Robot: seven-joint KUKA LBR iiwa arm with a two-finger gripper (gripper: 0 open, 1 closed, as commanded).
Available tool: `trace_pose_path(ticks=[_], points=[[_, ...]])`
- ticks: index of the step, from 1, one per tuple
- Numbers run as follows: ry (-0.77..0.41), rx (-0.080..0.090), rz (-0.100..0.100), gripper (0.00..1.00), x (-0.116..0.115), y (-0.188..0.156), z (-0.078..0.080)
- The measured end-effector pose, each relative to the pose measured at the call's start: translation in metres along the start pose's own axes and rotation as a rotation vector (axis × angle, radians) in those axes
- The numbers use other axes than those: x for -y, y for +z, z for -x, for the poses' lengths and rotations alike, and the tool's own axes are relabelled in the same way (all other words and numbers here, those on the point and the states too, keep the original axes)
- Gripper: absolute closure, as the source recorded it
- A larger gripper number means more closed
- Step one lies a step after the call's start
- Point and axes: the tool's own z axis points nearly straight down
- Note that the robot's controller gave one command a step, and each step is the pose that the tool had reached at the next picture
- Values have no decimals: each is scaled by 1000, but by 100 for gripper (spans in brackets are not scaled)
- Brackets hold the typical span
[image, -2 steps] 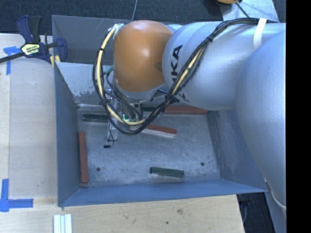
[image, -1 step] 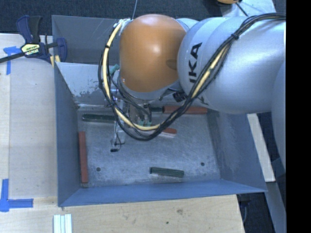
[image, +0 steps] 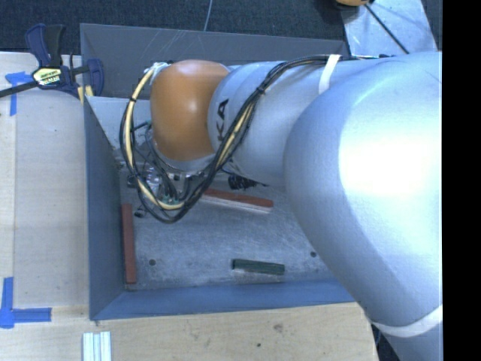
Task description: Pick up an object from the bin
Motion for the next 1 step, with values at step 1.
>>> trace_pose_path(ticks=[1], points=[[17, -3, -2, 0, -3, 18, 4]])
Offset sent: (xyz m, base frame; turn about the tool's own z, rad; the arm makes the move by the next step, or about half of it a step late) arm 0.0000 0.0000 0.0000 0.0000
